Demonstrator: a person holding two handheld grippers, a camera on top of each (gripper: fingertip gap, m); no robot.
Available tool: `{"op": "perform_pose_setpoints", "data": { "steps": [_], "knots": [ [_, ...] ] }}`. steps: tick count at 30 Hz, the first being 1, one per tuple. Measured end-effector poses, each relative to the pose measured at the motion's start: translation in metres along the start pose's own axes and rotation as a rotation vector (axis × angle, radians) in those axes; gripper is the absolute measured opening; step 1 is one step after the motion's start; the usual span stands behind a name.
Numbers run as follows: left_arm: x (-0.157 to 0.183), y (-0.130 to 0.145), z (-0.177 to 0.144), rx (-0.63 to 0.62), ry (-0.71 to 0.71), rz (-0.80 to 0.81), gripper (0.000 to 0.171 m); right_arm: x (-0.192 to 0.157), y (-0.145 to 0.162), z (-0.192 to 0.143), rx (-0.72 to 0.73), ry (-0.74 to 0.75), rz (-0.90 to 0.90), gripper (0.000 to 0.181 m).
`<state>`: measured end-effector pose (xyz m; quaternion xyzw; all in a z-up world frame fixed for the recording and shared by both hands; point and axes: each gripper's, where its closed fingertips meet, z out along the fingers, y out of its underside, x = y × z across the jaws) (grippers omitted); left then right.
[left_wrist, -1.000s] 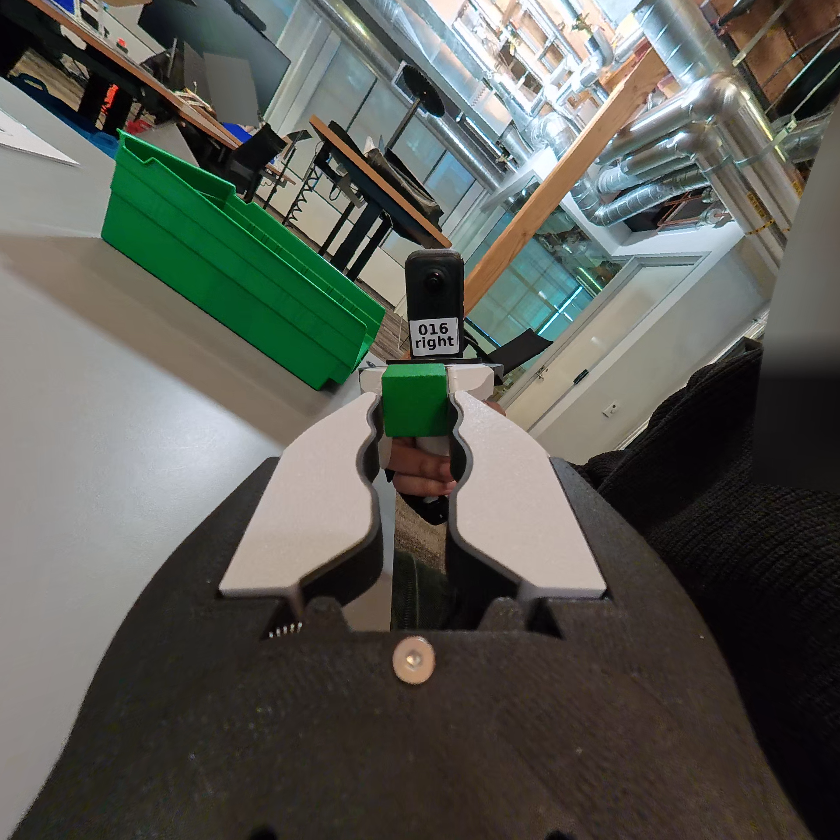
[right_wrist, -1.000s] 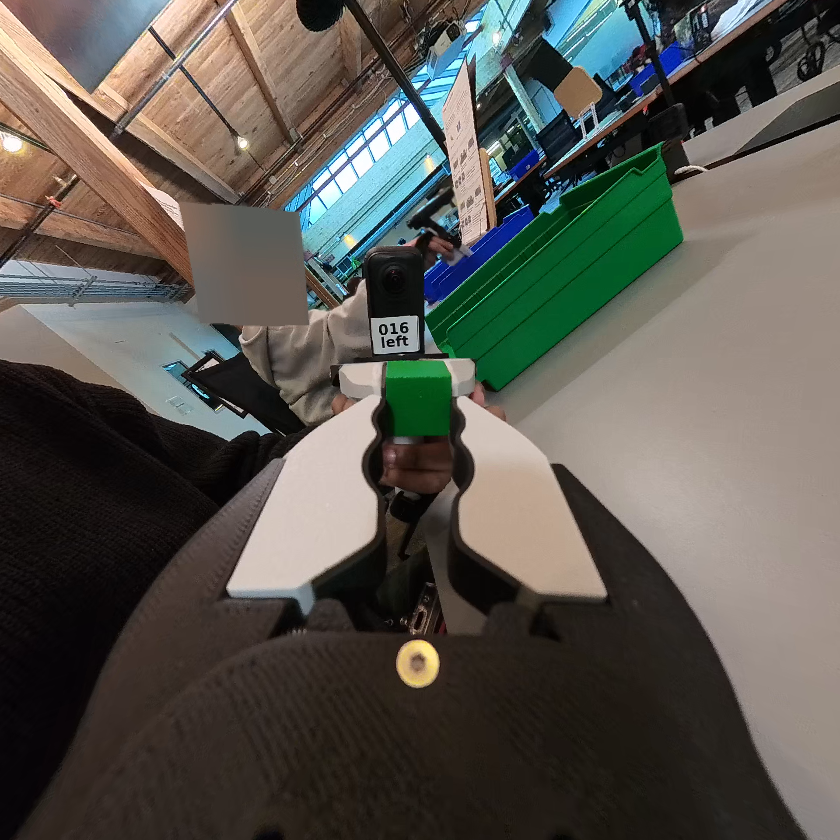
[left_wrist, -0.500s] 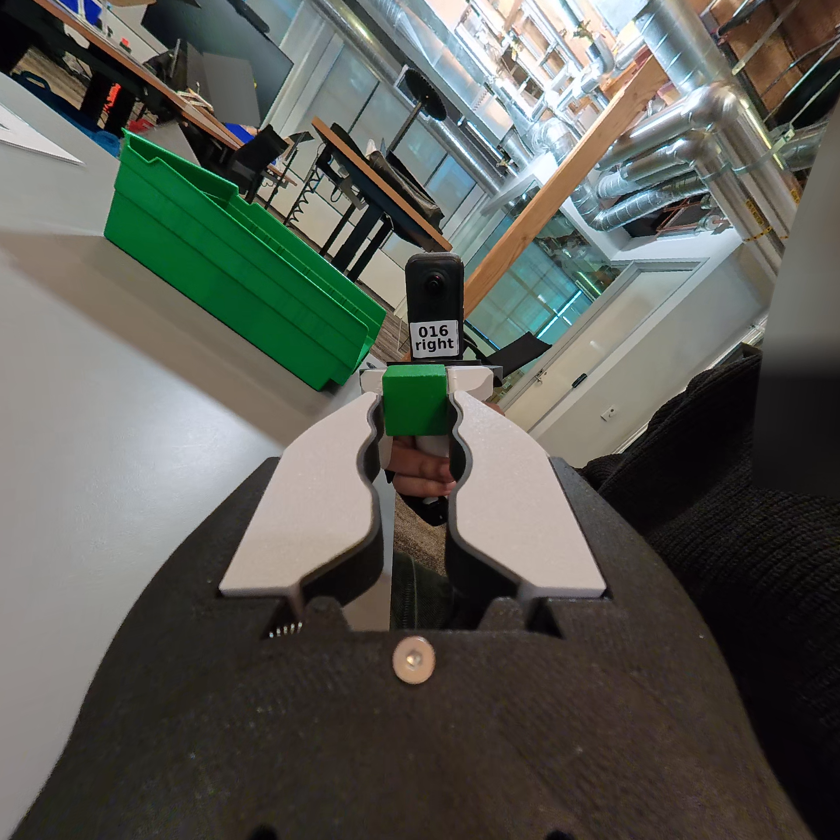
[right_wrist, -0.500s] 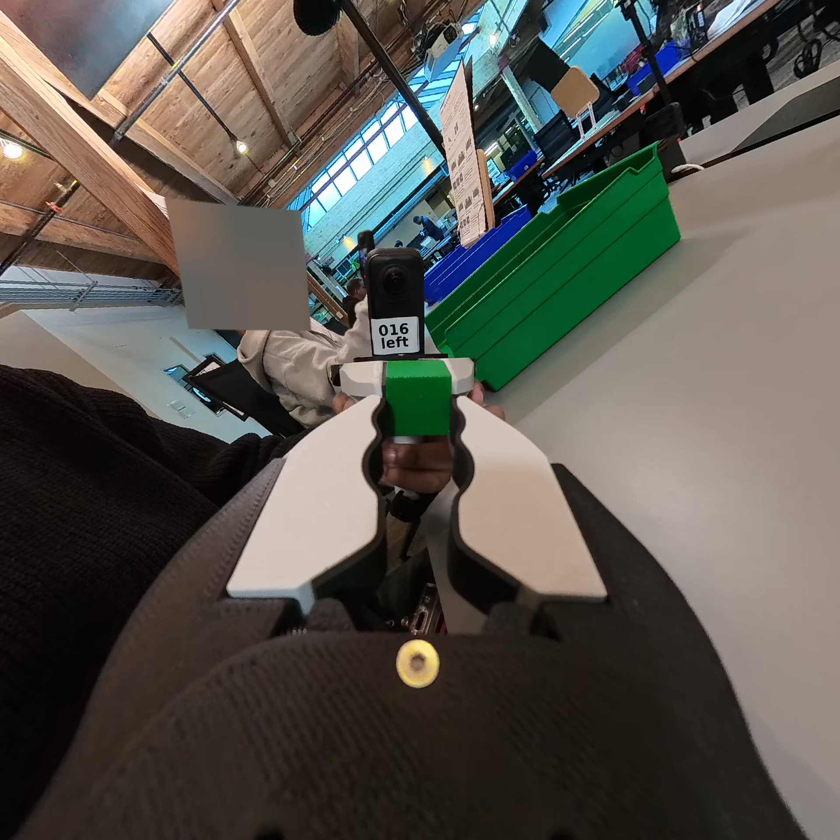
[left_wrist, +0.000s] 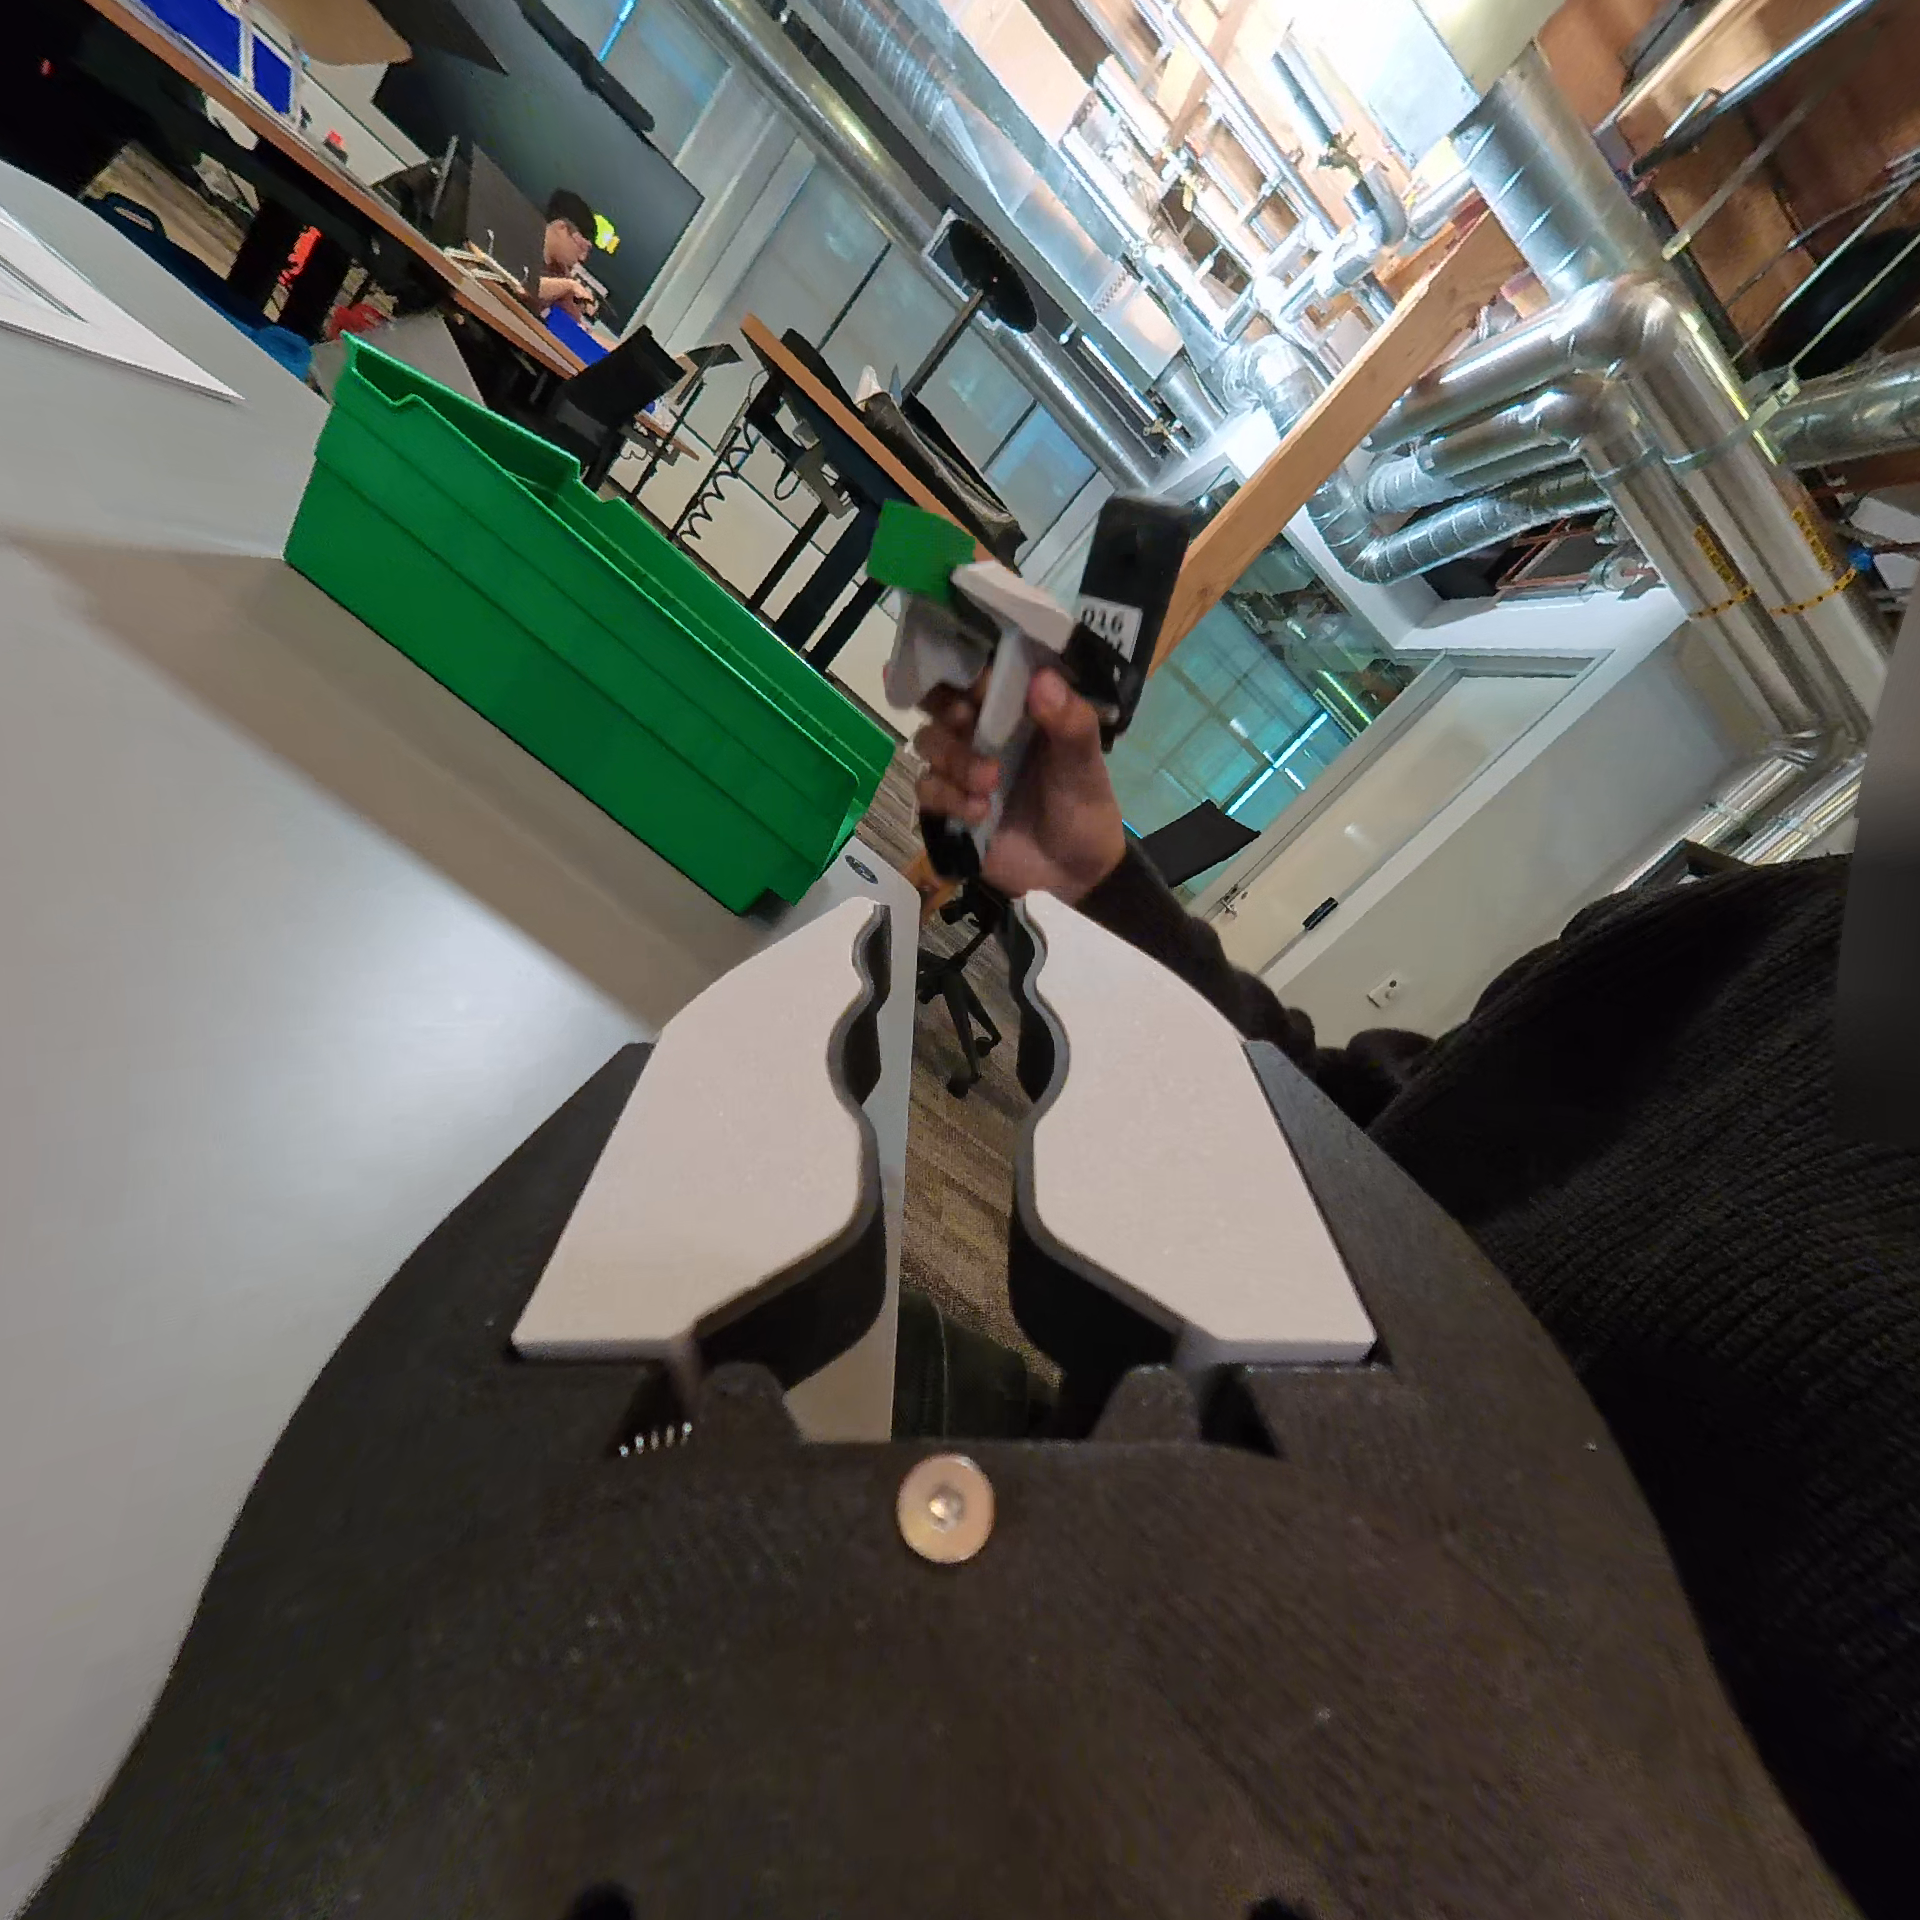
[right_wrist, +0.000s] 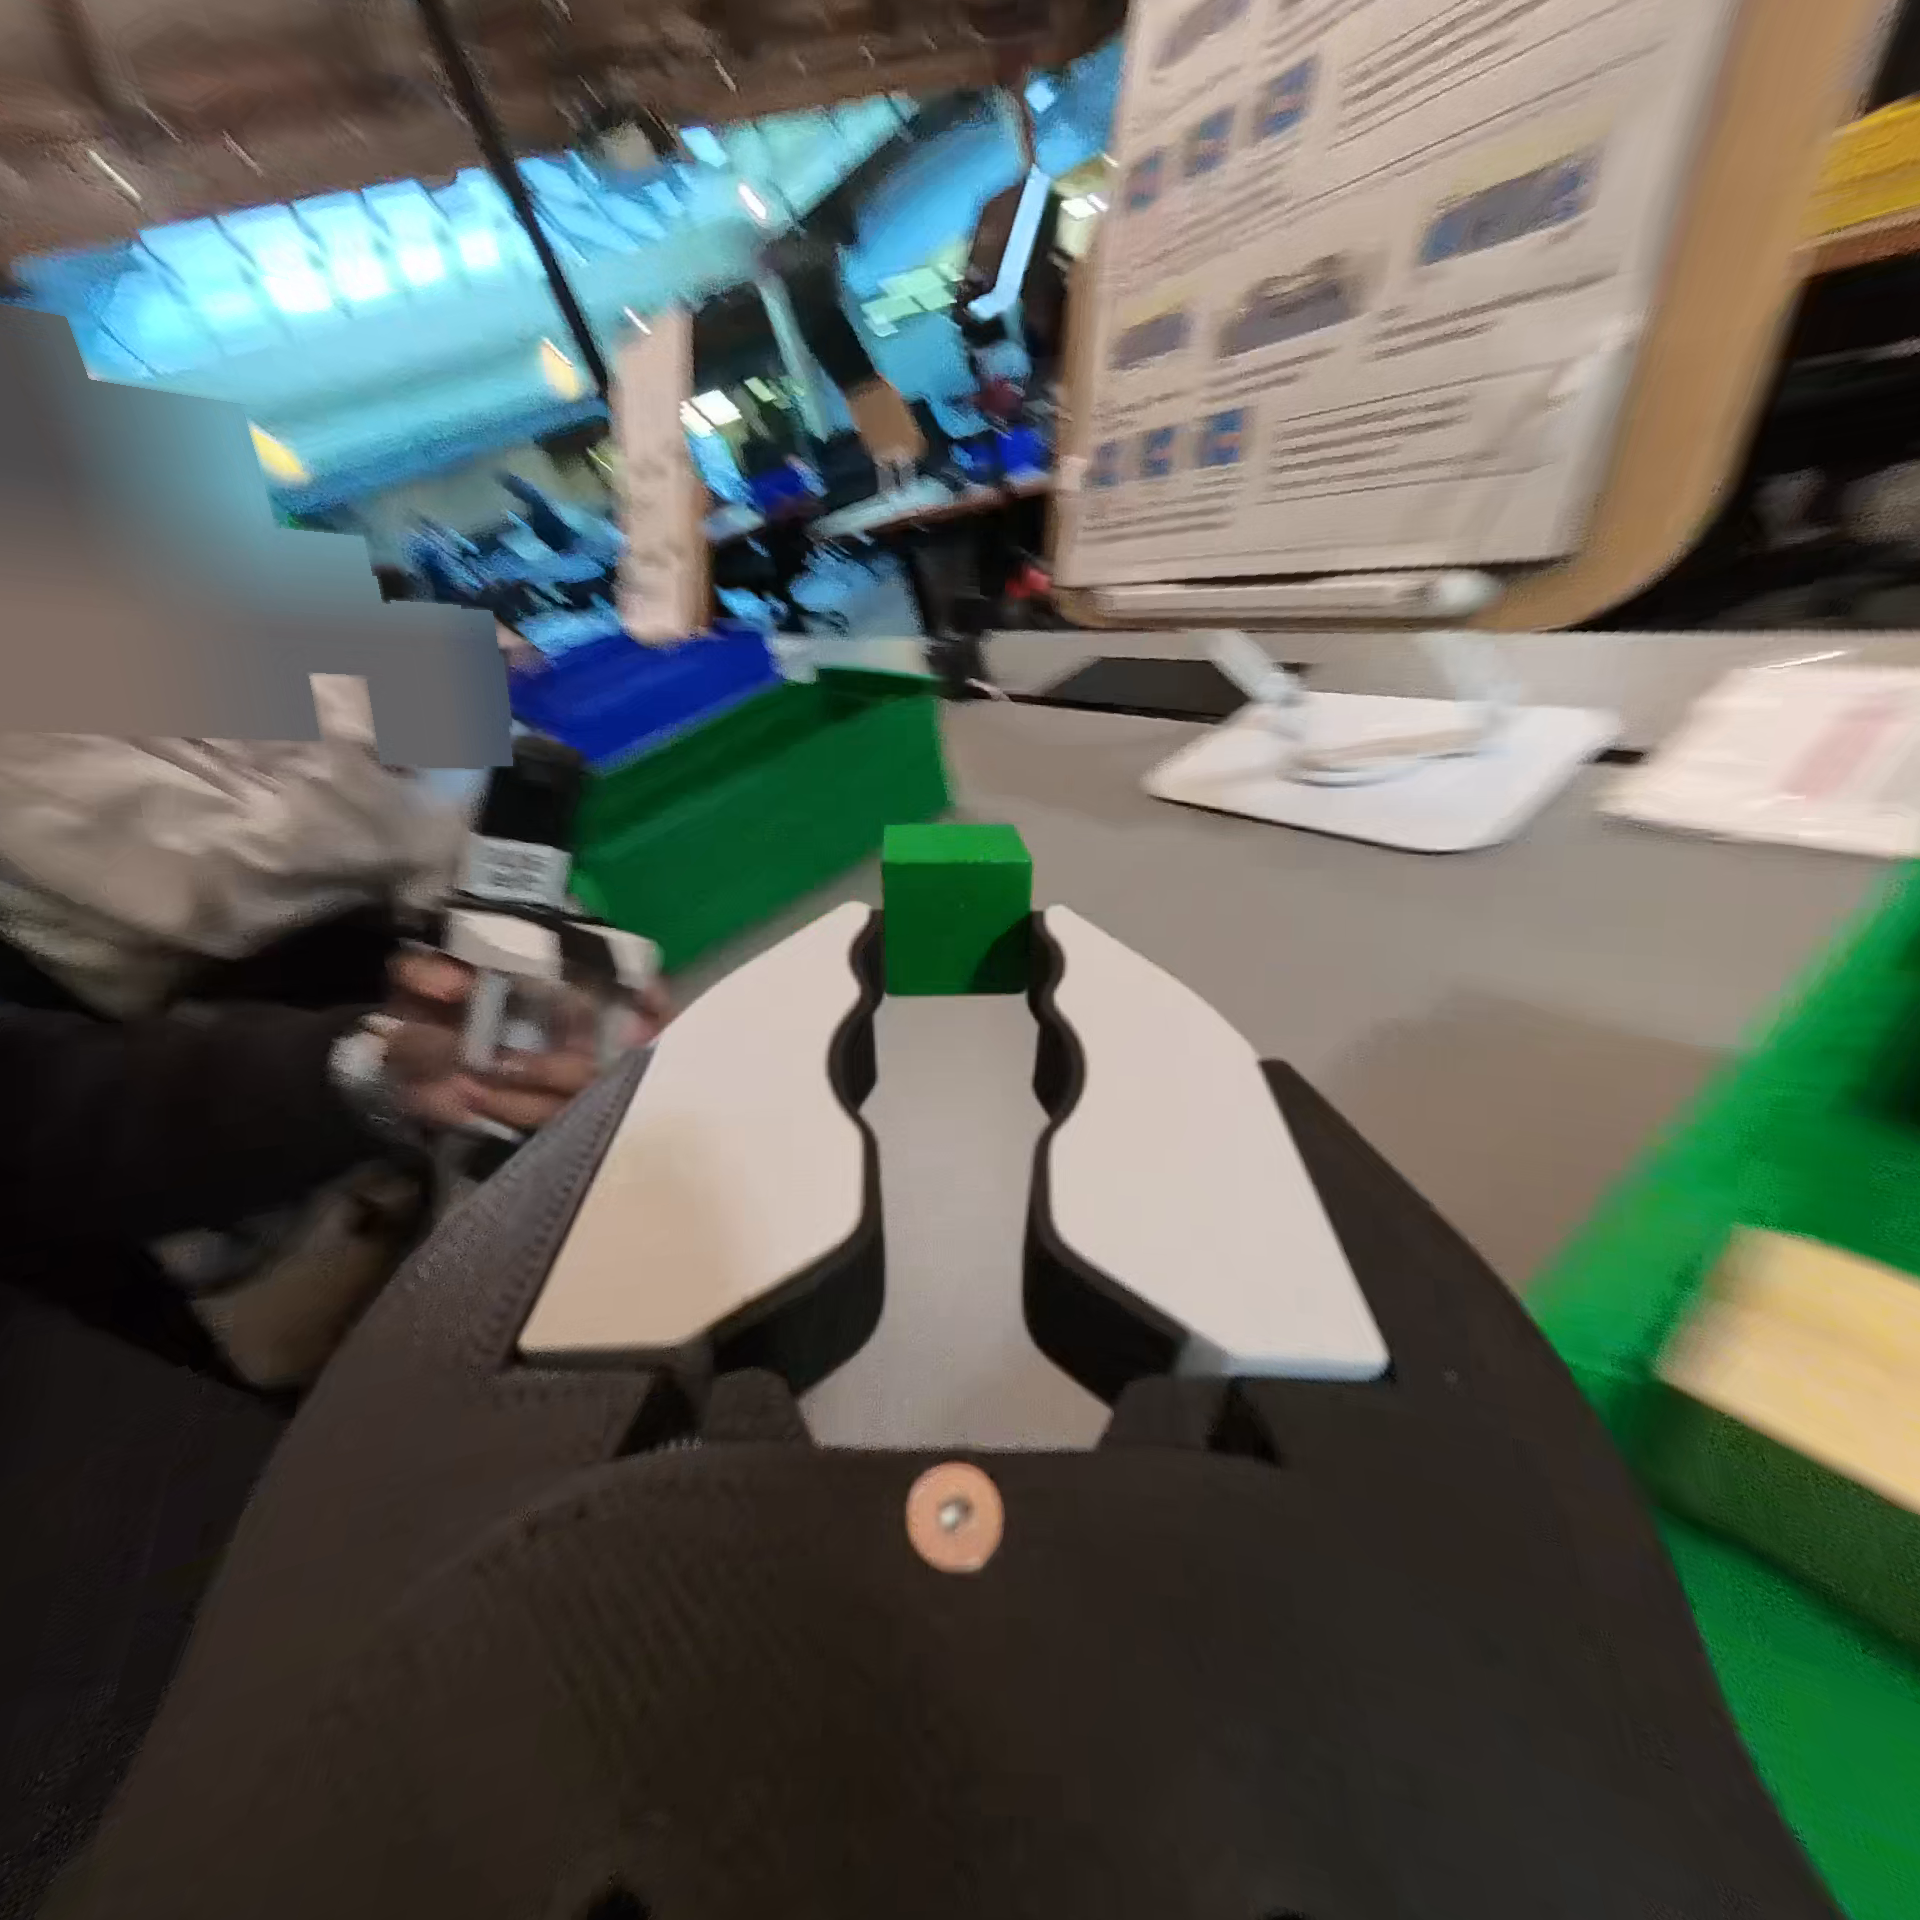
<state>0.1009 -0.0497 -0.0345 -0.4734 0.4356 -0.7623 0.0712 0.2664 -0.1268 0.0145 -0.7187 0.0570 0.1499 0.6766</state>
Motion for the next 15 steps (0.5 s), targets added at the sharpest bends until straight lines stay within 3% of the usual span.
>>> {"op": "perform_pose_setpoints", "data": {
  "steps": [3,6,9,11,15],
  "knots": [
    [-0.001,0.003,0.002,-0.009,-0.003,-0.003,0.021,0.080,-0.007,-0.045,-0.250,0.188,-0.196,0.027],
    [-0.002,0.008,0.005,-0.030,-0.007,0.001,0.021,0.159,0.020,-0.086,-0.660,0.260,-0.294,0.027],
    [-0.006,0.014,0.008,-0.055,-0.025,0.013,0.021,0.216,0.046,-0.122,-1.074,0.307,-0.494,0.027],
    [-0.009,0.019,0.011,-0.075,-0.038,0.018,0.021,0.236,0.060,-0.134,-1.284,0.265,-0.628,0.028],
    [-0.015,0.031,0.015,-0.110,-0.064,0.028,0.021,0.245,0.091,-0.132,-1.524,0.102,-0.729,0.028]
  ]
}}
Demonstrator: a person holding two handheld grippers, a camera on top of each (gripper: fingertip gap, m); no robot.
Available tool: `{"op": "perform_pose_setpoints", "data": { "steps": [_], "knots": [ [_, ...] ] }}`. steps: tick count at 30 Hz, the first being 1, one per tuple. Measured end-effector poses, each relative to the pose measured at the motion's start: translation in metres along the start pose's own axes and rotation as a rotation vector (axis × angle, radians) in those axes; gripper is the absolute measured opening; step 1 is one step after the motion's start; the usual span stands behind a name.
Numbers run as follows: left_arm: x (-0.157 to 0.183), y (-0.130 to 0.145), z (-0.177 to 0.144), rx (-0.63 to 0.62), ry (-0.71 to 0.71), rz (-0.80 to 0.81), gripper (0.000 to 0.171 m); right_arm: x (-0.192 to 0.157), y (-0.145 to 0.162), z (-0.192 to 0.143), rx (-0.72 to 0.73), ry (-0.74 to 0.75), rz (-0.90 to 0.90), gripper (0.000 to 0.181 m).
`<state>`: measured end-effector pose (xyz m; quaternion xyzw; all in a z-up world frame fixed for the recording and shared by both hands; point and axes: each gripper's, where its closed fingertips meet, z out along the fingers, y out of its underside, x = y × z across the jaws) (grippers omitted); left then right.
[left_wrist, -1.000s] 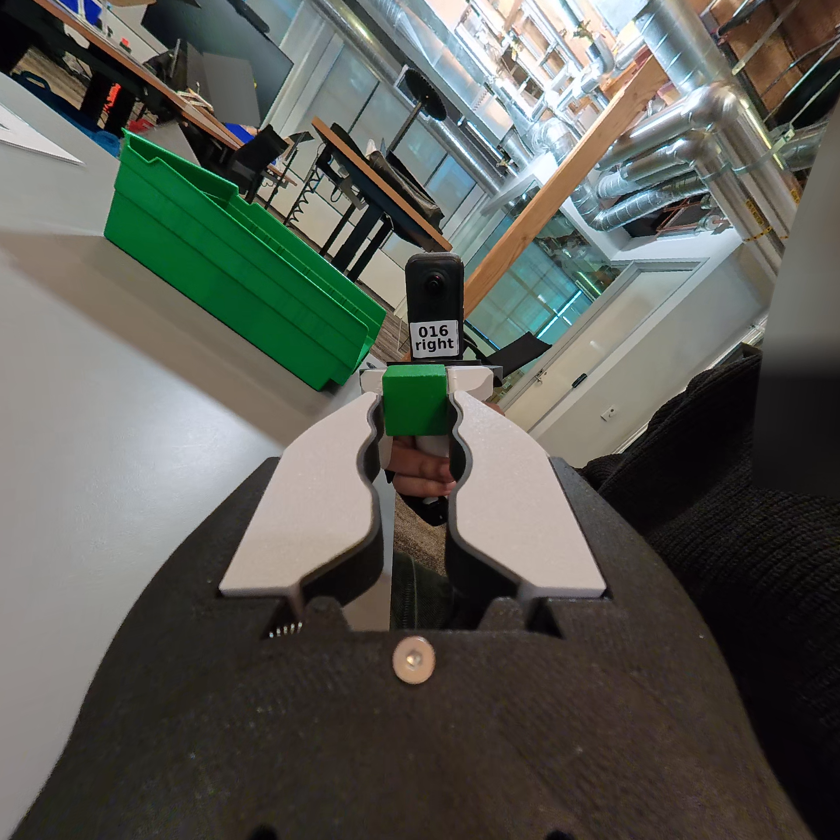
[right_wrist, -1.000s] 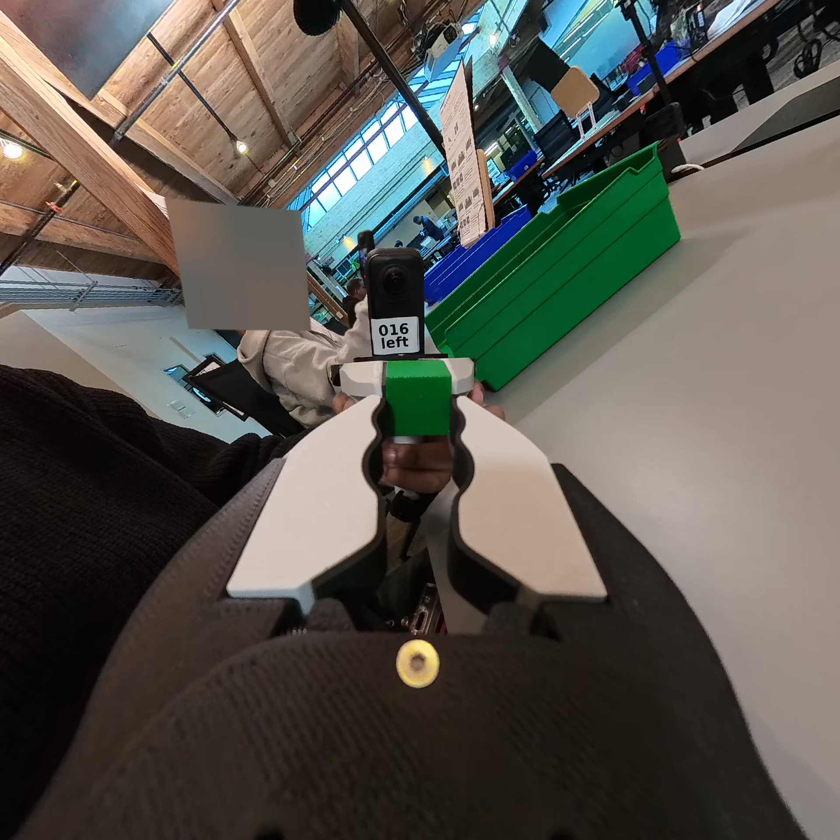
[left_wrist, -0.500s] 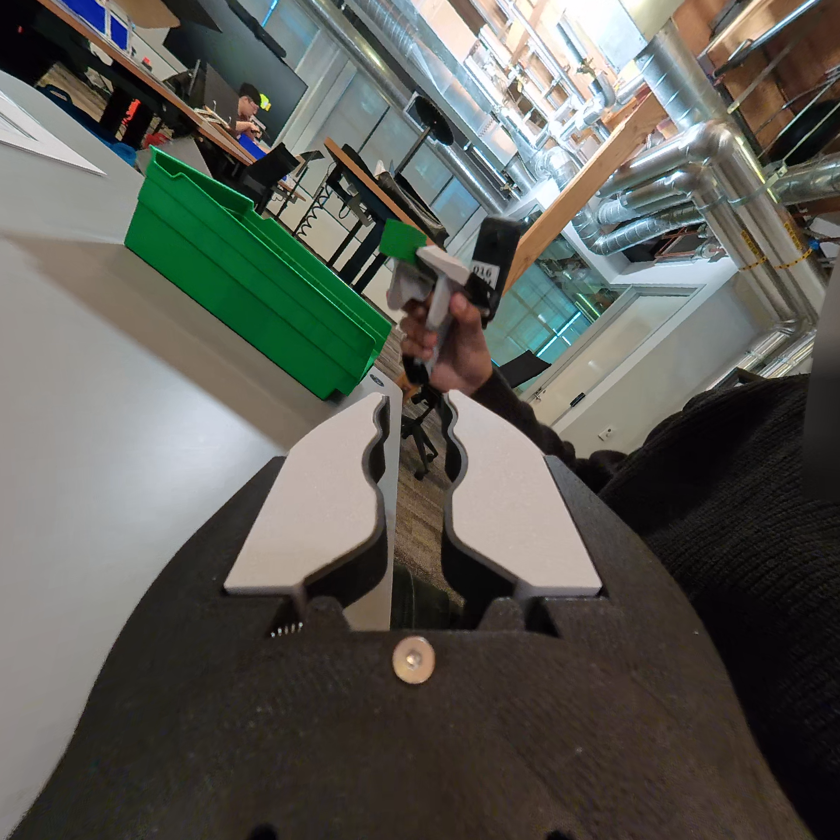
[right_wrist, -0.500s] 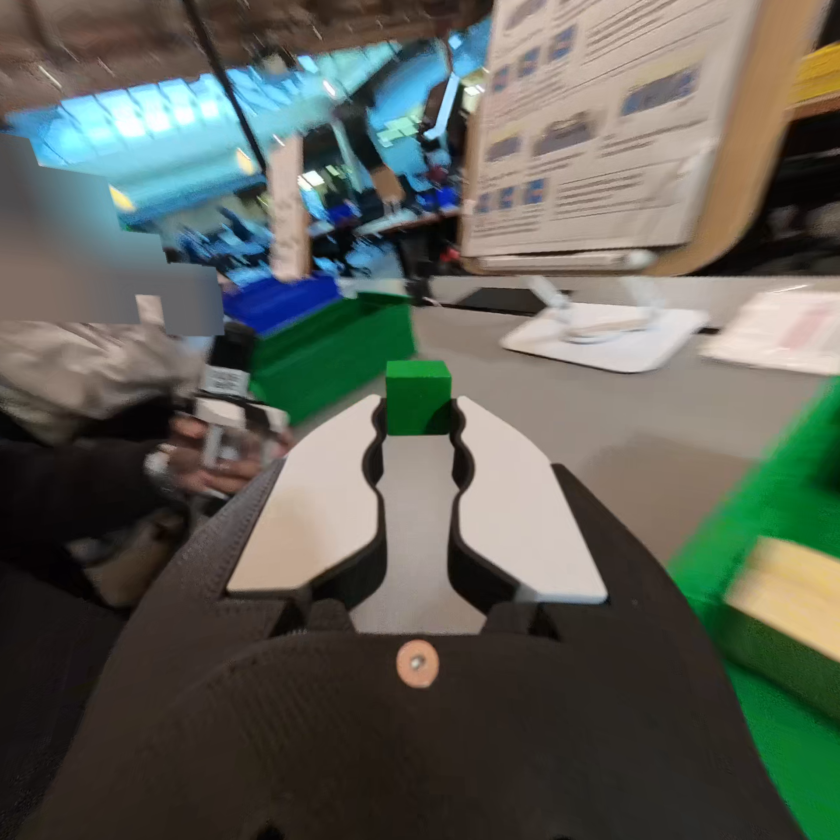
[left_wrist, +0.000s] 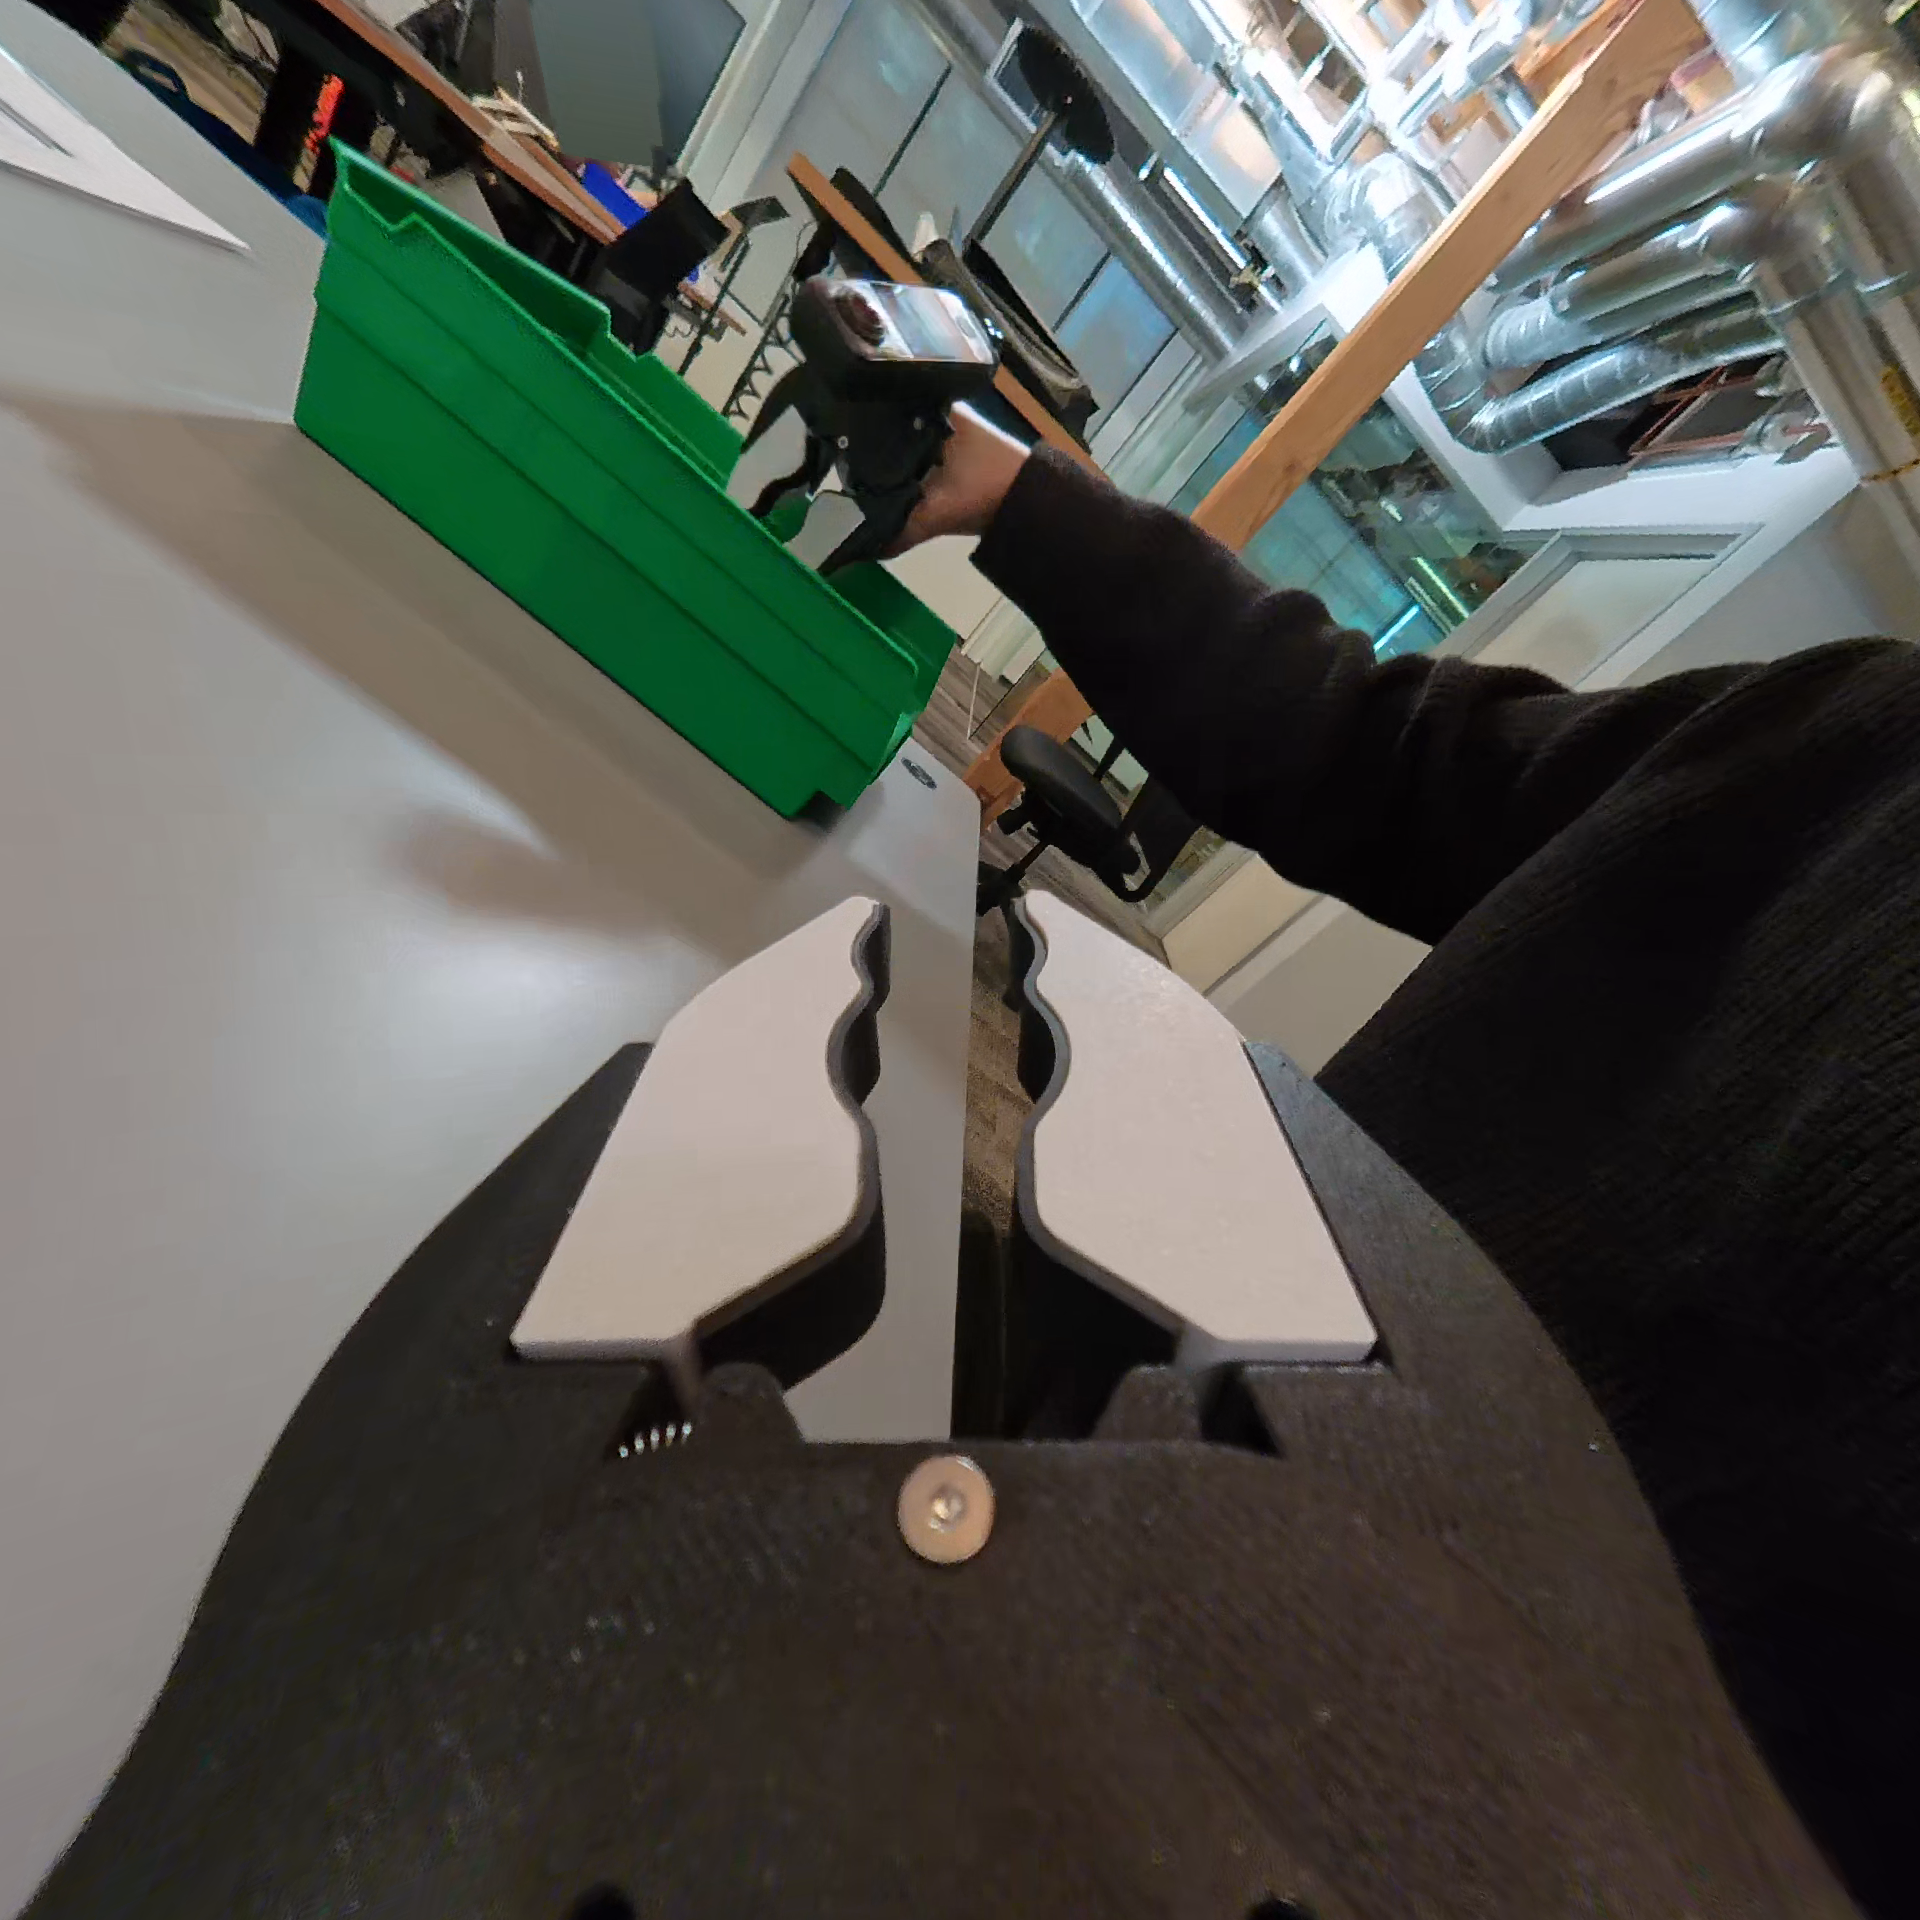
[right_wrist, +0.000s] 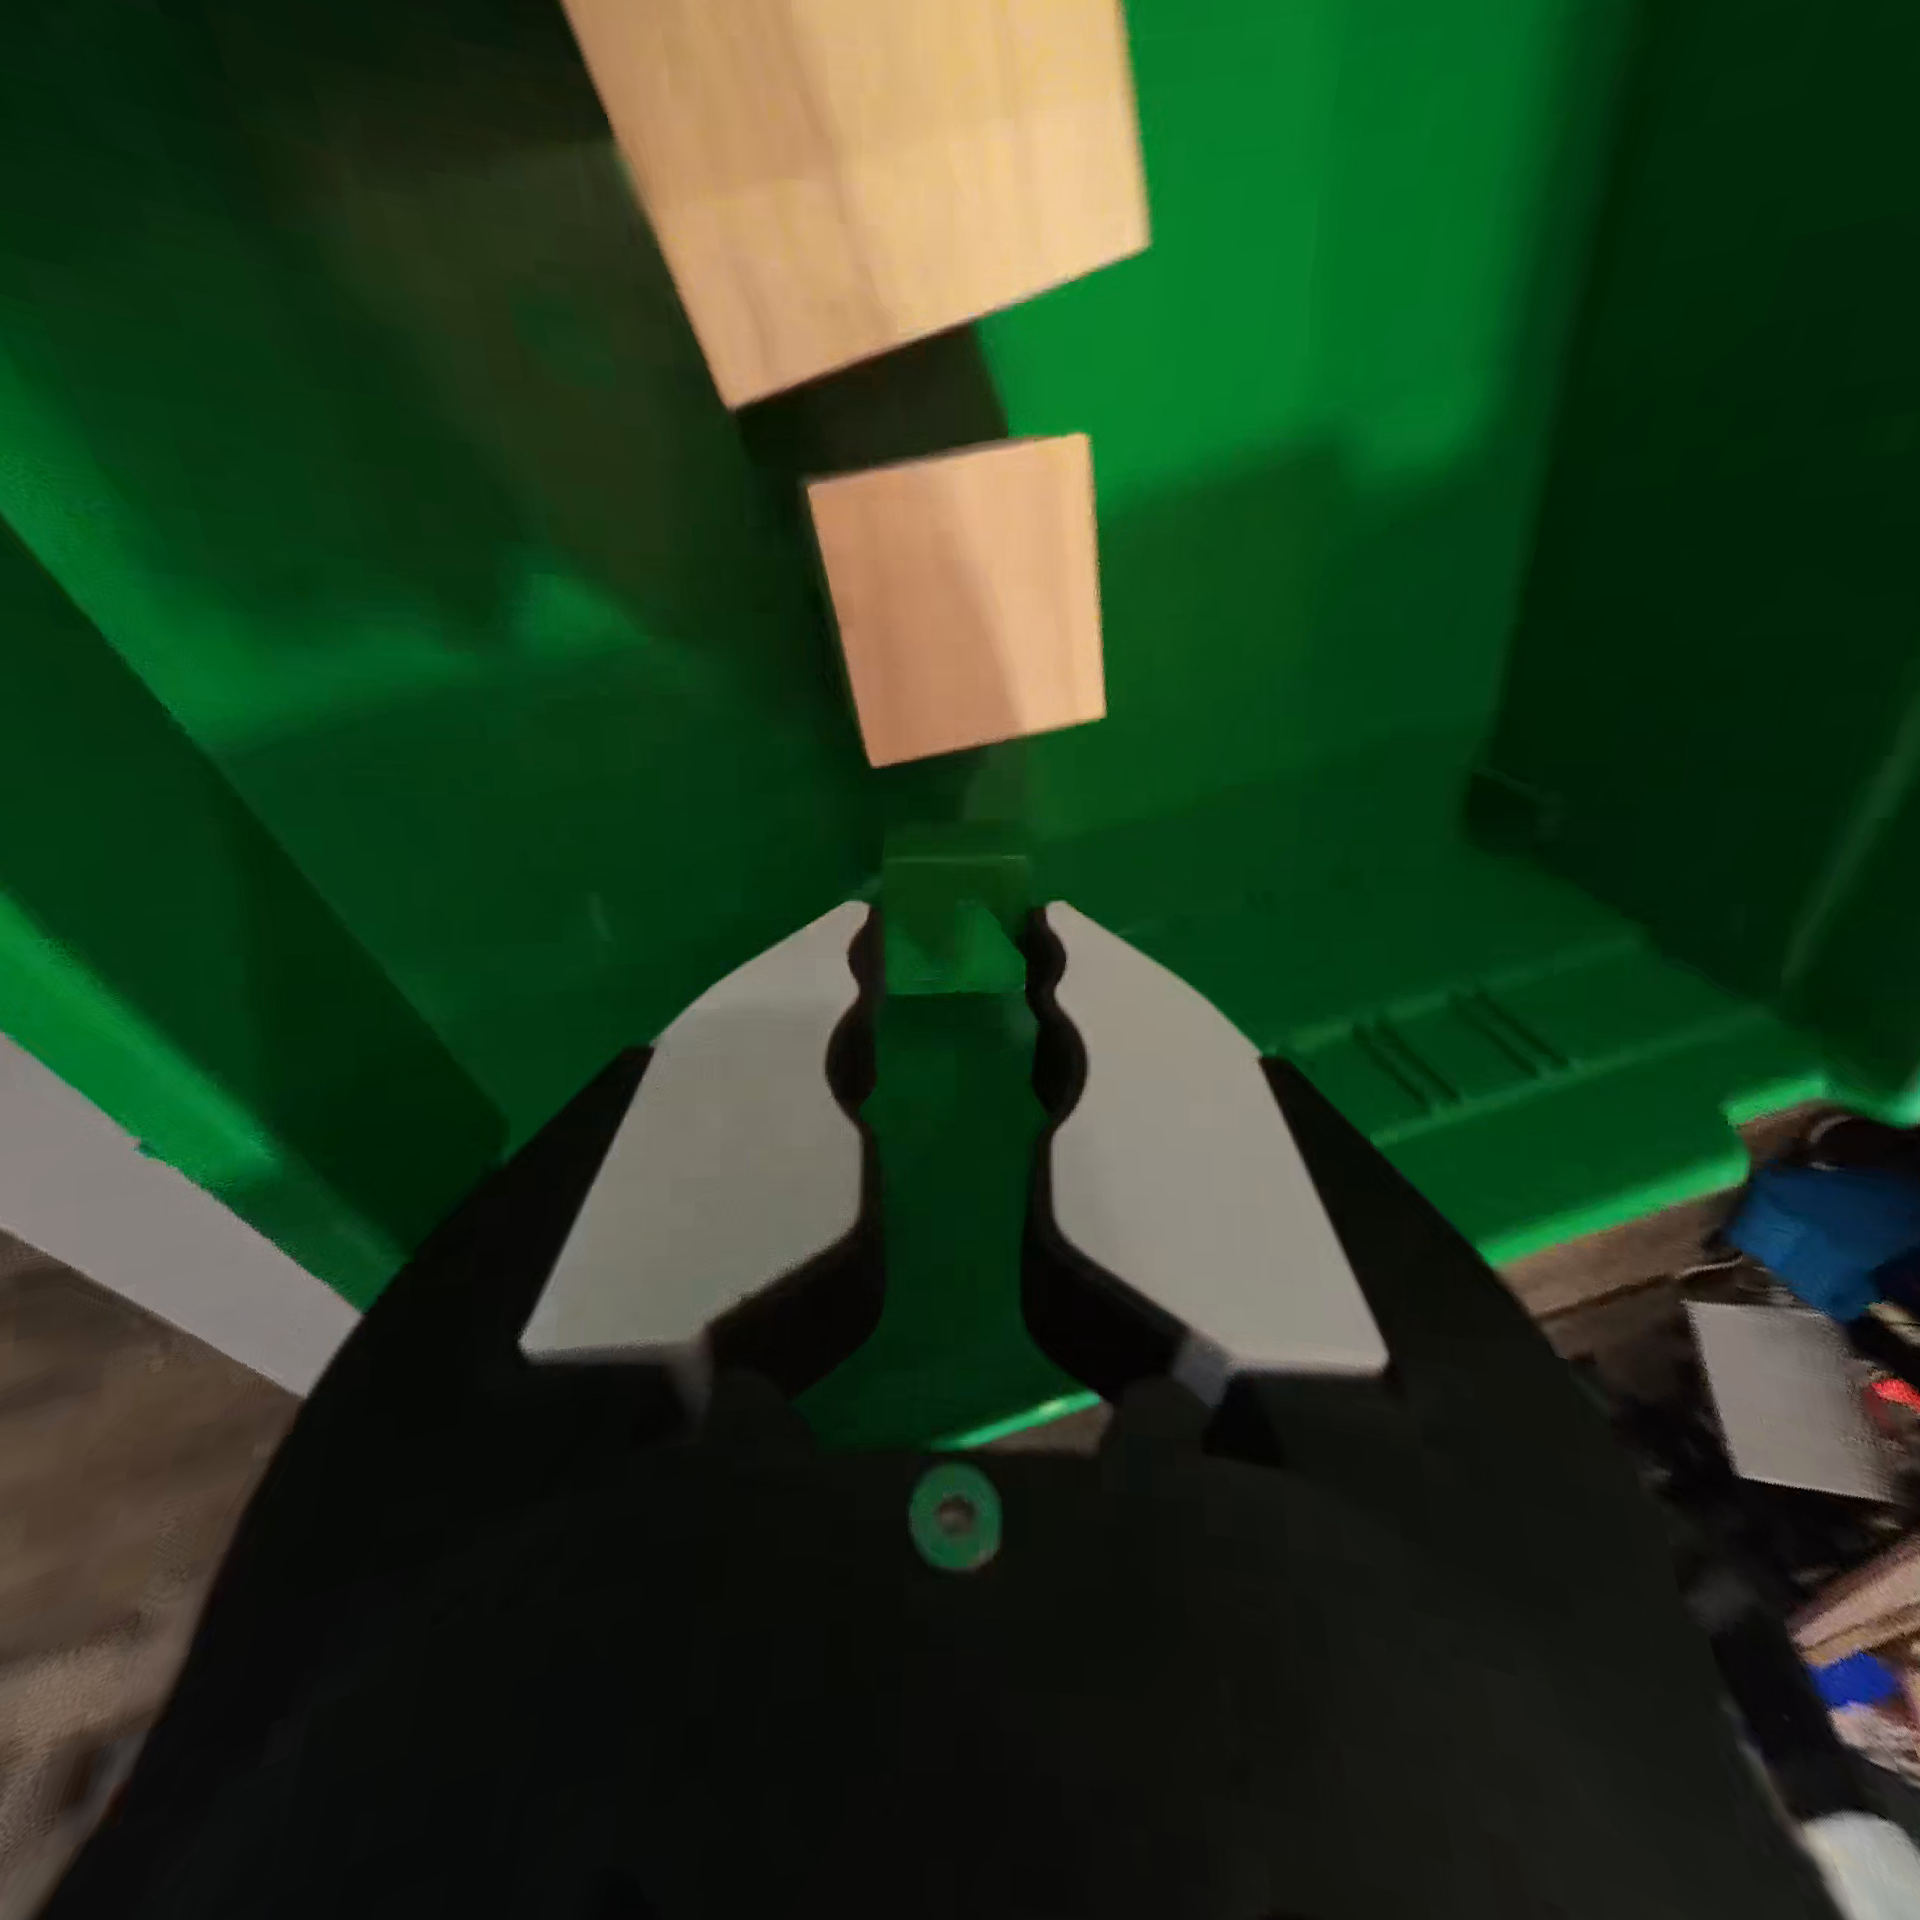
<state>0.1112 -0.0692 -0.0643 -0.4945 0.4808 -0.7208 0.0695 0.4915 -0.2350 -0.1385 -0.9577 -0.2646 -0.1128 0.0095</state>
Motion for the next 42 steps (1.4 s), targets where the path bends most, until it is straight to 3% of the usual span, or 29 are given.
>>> {"op": "perform_pose_setpoints", "data": {
  "steps": [3,7,11,16,21,33,42],
  "knots": [
    [0.000,0.007,0.005,-0.005,0.013,-0.033,0.021,0.002,0.002,0.016,-0.095,-0.023,-0.118,0.028],
    [-0.001,0.014,0.012,-0.026,0.027,-0.065,0.021,0.006,-0.004,0.020,-0.078,-0.055,-0.165,0.028],
    [-0.004,0.017,0.015,-0.029,0.015,-0.062,0.021,0.005,-0.017,0.017,0.003,-0.092,-0.158,0.027],
    [-0.005,0.020,0.017,-0.045,0.014,-0.053,0.021,0.007,-0.007,0.023,-0.026,-0.090,-0.160,0.028],
    [-0.007,0.021,0.017,-0.044,0.009,-0.060,0.021,0.003,-0.011,0.021,0.032,-0.099,-0.136,0.028],
    [-0.009,0.022,0.019,-0.047,0.000,-0.060,0.021,0.004,-0.006,0.025,-0.003,-0.073,-0.144,0.028],
    [-0.010,0.019,0.017,-0.034,0.004,-0.072,0.021,0.004,-0.007,0.024,-0.005,-0.060,-0.143,0.042]
  ]
}}
